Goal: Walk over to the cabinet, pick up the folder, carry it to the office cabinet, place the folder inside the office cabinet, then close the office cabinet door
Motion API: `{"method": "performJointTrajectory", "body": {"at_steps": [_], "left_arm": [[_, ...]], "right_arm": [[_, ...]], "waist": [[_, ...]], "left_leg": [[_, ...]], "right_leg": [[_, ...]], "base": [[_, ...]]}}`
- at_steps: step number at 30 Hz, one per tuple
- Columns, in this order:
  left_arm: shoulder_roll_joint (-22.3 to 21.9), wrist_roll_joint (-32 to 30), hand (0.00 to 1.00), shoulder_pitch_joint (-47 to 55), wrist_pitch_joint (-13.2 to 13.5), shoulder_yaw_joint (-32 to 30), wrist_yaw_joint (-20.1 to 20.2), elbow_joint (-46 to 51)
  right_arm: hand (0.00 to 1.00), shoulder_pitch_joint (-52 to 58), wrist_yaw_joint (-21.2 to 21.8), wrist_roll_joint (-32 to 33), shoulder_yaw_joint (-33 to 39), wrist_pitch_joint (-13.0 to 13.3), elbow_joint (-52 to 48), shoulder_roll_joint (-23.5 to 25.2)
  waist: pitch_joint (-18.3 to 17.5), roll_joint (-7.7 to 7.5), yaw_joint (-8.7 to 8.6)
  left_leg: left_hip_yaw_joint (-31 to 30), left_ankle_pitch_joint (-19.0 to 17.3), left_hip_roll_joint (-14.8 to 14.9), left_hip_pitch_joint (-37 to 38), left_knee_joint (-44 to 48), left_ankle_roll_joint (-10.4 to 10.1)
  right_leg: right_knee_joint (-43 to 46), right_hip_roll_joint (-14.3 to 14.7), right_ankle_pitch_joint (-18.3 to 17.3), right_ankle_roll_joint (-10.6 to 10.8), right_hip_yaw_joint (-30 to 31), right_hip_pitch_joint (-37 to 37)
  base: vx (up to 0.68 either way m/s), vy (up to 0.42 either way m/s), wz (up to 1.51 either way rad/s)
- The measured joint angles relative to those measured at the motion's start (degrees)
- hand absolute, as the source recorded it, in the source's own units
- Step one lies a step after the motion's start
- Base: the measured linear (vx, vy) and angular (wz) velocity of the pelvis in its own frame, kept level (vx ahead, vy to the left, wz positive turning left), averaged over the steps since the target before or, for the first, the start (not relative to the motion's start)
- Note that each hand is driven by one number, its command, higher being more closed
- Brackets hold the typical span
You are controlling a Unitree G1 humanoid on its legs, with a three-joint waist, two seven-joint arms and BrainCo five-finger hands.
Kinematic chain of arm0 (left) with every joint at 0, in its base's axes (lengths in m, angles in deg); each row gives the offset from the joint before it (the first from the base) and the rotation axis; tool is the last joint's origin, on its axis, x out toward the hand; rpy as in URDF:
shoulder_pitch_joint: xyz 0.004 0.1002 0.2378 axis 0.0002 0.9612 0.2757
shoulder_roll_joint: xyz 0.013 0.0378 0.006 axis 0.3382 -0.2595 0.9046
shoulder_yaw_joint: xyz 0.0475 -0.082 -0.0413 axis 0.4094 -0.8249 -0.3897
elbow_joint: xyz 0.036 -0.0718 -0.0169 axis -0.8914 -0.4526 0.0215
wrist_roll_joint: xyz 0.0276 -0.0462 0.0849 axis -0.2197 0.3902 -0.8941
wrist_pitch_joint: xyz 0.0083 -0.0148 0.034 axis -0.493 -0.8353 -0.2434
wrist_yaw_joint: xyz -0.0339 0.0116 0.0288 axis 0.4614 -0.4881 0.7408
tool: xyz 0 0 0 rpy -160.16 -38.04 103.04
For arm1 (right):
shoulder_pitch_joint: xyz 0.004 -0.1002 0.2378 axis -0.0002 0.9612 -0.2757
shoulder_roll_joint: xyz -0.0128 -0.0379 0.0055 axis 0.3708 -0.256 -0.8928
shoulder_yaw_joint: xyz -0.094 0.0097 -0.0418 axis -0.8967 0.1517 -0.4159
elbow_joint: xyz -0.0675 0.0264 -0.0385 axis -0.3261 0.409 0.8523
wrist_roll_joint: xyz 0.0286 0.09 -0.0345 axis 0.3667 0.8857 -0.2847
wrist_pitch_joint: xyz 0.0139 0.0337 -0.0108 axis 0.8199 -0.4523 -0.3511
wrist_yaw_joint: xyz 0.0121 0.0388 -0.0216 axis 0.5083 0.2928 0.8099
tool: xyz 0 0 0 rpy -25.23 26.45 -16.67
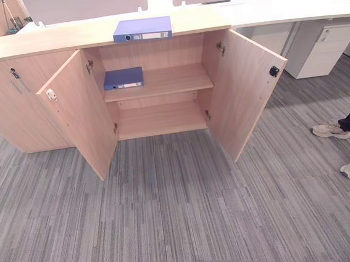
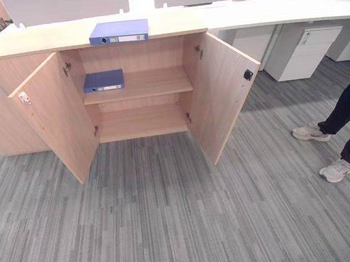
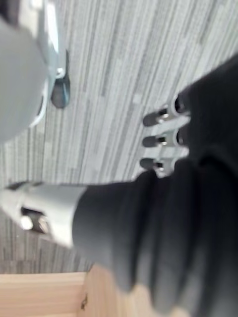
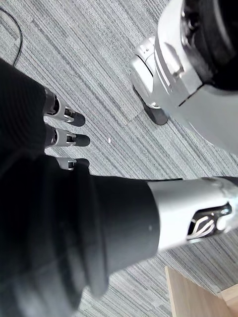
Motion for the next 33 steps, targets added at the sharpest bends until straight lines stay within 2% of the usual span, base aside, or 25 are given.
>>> {"method": "performJointTrajectory", "body": {"at_steps": [4, 8, 16, 28, 31, 33], "left_arm": [[0.0, 0.0, 0.00, -2.3, 0.2, 0.0, 0.3, 0.0], [0.0, -0.6, 0.00, -2.6, 0.3, 0.2, 0.3, 0.0], [0.0, -1.1, 0.00, -2.8, 0.5, 1.3, 0.3, 0.0], [0.6, -1.1, 0.00, -3.0, 0.6, 3.0, 0.3, 0.0], [0.6, -1.1, 0.00, -3.3, 0.6, 3.1, 0.2, 0.2], [0.7, -1.1, 0.00, -3.6, 0.6, 2.8, 0.0, 0.6]], "right_arm": [[0.00, -2.6, 0.0, -2.1, 0.2, 0.1, 0.0, 0.1], [0.00, -2.8, 0.0, -2.1, 0.3, 0.1, 0.0, 0.1], [0.00, -3.9, 0.0, -2.8, 0.4, 0.1, -0.1, 0.0], [0.00, -4.3, 0.0, -4.3, -0.1, 0.0, -0.1, -0.2], [0.00, -5.0, 0.0, -4.3, -0.1, 0.0, -0.1, -0.2], [0.00, -5.9, 0.0, -4.3, -0.1, 0.0, -0.2, -0.2]], "waist": [[2.7, -0.06, -0.03], [3.3, 0.07, -0.07], [3.5, 0.30, -0.39], [3.8, -0.27, -0.38], [3.8, -0.52, 0.31], [4.3, -0.73, 0.39]], "left_leg": [[-0.1, 0.0, -0.1, 1.1, -0.8, -0.1], [-0.1, -0.3, -0.1, 2.0, -0.8, -0.6], [0.0, -0.2, 0.1, 2.1, -0.8, -0.4], [0.8, -0.2, 0.1, 1.2, -1.2, -0.5], [2.1, -0.6, 0.1, -0.3, -0.9, -0.5], [3.2, -2.2, 0.2, -2.3, 1.2, -0.3]], "right_leg": [[-1.2, 0.0, 0.0, 0.2, -0.8, 1.1], [-1.7, 0.0, -0.1, 0.2, -1.0, 2.2], [-1.7, 0.1, 0.0, 0.1, -1.1, 2.2], [-3.2, 0.2, 0.7, 0.5, -0.7, 1.7], [-3.2, 0.2, 0.9, 0.5, 0.9, -0.2], [0.2, 0.2, -0.8, 1.0, 1.7, -3.2]], "base": [[0.07, 0.008, 0.03], [0.02, -0.001, 0.01], [-0.06, -0.020, 0.00], [-0.03, -0.008, -0.01], [0.00, 0.002, -0.23], [0.03, 0.016, -0.28]]}}
